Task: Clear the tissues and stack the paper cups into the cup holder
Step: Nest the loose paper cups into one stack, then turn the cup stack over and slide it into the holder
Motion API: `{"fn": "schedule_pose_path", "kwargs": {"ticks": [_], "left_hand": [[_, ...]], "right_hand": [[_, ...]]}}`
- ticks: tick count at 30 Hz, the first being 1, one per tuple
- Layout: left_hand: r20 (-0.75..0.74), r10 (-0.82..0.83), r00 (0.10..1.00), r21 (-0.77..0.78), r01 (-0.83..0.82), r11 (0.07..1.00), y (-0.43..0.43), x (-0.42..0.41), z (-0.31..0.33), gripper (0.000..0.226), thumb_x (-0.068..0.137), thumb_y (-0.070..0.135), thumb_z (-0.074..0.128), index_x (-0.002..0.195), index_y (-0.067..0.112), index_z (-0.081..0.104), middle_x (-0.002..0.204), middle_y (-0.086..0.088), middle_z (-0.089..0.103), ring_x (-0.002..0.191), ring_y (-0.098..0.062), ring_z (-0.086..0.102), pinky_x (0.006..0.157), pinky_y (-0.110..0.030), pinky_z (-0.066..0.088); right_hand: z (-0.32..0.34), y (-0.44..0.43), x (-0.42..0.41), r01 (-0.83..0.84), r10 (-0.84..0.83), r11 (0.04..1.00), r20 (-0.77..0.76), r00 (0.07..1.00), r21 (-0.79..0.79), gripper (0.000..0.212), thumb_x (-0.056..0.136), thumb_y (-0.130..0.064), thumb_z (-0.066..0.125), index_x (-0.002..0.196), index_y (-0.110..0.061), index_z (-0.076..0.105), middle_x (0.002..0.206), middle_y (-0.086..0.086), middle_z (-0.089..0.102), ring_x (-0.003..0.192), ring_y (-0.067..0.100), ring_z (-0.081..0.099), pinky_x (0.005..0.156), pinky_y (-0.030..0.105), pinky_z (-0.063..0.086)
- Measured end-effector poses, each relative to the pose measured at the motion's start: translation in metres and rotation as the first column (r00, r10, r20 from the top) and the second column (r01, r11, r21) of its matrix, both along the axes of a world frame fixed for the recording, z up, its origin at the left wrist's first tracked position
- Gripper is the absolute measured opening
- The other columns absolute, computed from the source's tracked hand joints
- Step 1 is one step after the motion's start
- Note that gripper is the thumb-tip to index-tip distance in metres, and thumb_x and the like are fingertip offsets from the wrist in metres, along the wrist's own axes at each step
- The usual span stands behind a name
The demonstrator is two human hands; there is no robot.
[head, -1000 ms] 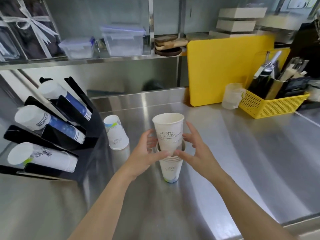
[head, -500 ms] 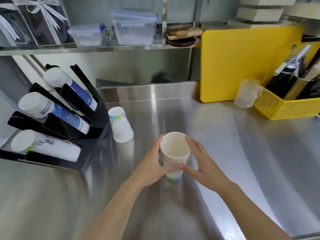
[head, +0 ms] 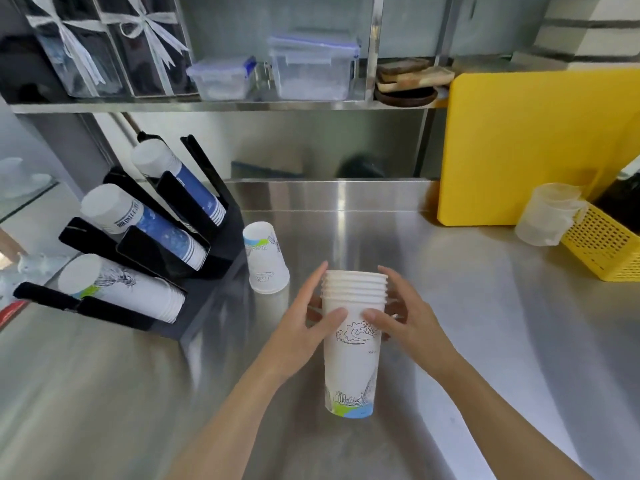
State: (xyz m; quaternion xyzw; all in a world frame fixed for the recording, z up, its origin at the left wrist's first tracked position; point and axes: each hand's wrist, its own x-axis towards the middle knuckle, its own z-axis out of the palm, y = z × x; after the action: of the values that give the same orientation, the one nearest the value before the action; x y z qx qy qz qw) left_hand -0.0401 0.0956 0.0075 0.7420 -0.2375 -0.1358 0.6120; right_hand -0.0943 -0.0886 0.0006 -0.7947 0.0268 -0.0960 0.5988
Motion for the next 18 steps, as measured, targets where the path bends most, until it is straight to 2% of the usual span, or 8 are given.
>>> {"fn": "schedule_pose_path", "kwargs": {"ticks": [3, 6, 8, 10, 12, 14, 16, 18], "left_hand": [[-0.018, 0.048, 0.999, -0.039, -0.048, 0.998, 0.014, 0.010, 0.007, 0.049, 0.085, 0.039, 0.056, 0.116, 0.070, 0.035, 0.109, 0.016, 0.057, 0.091, -0.005, 0.058, 0.086, -0.023, 0.051], [-0.076, 0.071, 0.995, -0.077, -0.077, 0.994, 0.037, 0.025, 0.012, 0.048, 0.095, 0.018, 0.045, 0.121, 0.058, 0.043, 0.096, 0.003, 0.054, 0.080, -0.002, 0.058, 0.072, -0.017, 0.051], [-0.059, 0.060, 0.996, -0.078, -0.064, 0.995, 0.052, 0.037, 0.015, 0.054, 0.094, 0.003, 0.042, 0.131, 0.042, 0.041, 0.095, -0.002, 0.049, 0.076, -0.001, 0.057, 0.071, -0.013, 0.049], [-0.013, 0.053, 0.999, -0.051, -0.054, 0.997, 0.065, 0.052, 0.016, 0.068, 0.088, -0.011, 0.047, 0.132, 0.039, 0.036, 0.104, -0.009, 0.049, 0.082, -0.004, 0.057, 0.077, -0.015, 0.049], [0.080, 0.066, 0.995, 0.049, -0.070, 0.996, 0.072, 0.068, 0.018, 0.073, 0.084, -0.001, 0.061, 0.138, 0.037, 0.030, 0.109, -0.009, 0.046, 0.090, -0.007, 0.057, 0.083, -0.015, 0.047], [0.143, 0.109, 0.984, 0.114, -0.126, 0.985, 0.077, 0.088, 0.018, 0.077, 0.078, 0.027, 0.070, 0.143, 0.015, 0.030, 0.098, 0.000, 0.040, 0.086, -0.001, 0.053, 0.082, -0.010, 0.042], [0.213, 0.146, 0.966, 0.152, -0.181, 0.972, 0.081, 0.109, 0.018, 0.090, 0.069, 0.018, 0.078, 0.142, 0.024, 0.026, 0.108, 0.011, 0.032, 0.101, 0.009, 0.044, 0.089, -0.001, 0.034], [0.245, 0.151, 0.958, 0.156, -0.193, 0.969, 0.082, 0.130, 0.020, 0.096, 0.061, 0.016, 0.084, 0.136, 0.034, 0.026, 0.120, 0.021, 0.024, 0.116, 0.016, 0.031, 0.094, 0.006, 0.025]], "right_hand": [[0.013, 0.013, 0.024, -0.068, 0.070, 0.993, -0.016, 0.997, 0.097, 0.042, 0.066, -0.055, 0.071, 0.103, -0.048, 0.053, 0.098, -0.004, 0.066, 0.077, 0.013, 0.068, 0.050, 0.026, 0.055], [0.025, 0.030, 0.052, -0.058, 0.083, 0.978, -0.116, 0.990, 0.202, 0.022, 0.079, -0.049, 0.063, 0.094, -0.034, 0.060, 0.079, 0.005, 0.068, 0.056, 0.017, 0.066, 0.041, 0.030, 0.053], [0.031, 0.041, 0.072, -0.034, 0.082, 0.970, -0.189, 0.979, 0.241, 0.030, 0.083, -0.051, 0.056, 0.092, -0.023, 0.062, 0.069, 0.008, 0.064, 0.051, 0.022, 0.061, 0.040, 0.029, 0.050], [0.035, 0.053, 0.095, 0.005, 0.066, 0.964, -0.257, 0.964, 0.266, 0.046, 0.082, -0.057, 0.054, 0.092, -0.013, 0.062, 0.068, 0.010, 0.062, 0.054, 0.025, 0.057, 0.043, 0.028, 0.045], [0.040, 0.063, 0.117, -0.002, 0.092, 0.961, -0.314, 0.945, 0.277, 0.058, 0.079, -0.063, 0.052, 0.095, -0.009, 0.065, 0.070, 0.010, 0.063, 0.056, 0.025, 0.057, 0.048, 0.030, 0.045], [0.045, 0.073, 0.139, -0.020, 0.126, 0.959, -0.365, 0.922, 0.281, 0.060, 0.078, -0.066, 0.050, 0.093, -0.011, 0.069, 0.075, 0.013, 0.068, 0.060, 0.028, 0.063, 0.056, 0.035, 0.050], [0.048, 0.082, 0.160, -0.008, 0.126, 0.959, -0.403, 0.906, 0.282, 0.059, 0.081, -0.066, 0.046, 0.093, -0.013, 0.070, 0.089, 0.020, 0.073, 0.078, 0.036, 0.070, 0.069, 0.040, 0.056], [0.050, 0.089, 0.179, 0.011, 0.118, 0.961, -0.447, 0.887, 0.275, 0.057, 0.082, -0.063, 0.048, 0.096, -0.011, 0.067, 0.087, 0.022, 0.072, 0.080, 0.039, 0.070, 0.067, 0.040, 0.057]]}}
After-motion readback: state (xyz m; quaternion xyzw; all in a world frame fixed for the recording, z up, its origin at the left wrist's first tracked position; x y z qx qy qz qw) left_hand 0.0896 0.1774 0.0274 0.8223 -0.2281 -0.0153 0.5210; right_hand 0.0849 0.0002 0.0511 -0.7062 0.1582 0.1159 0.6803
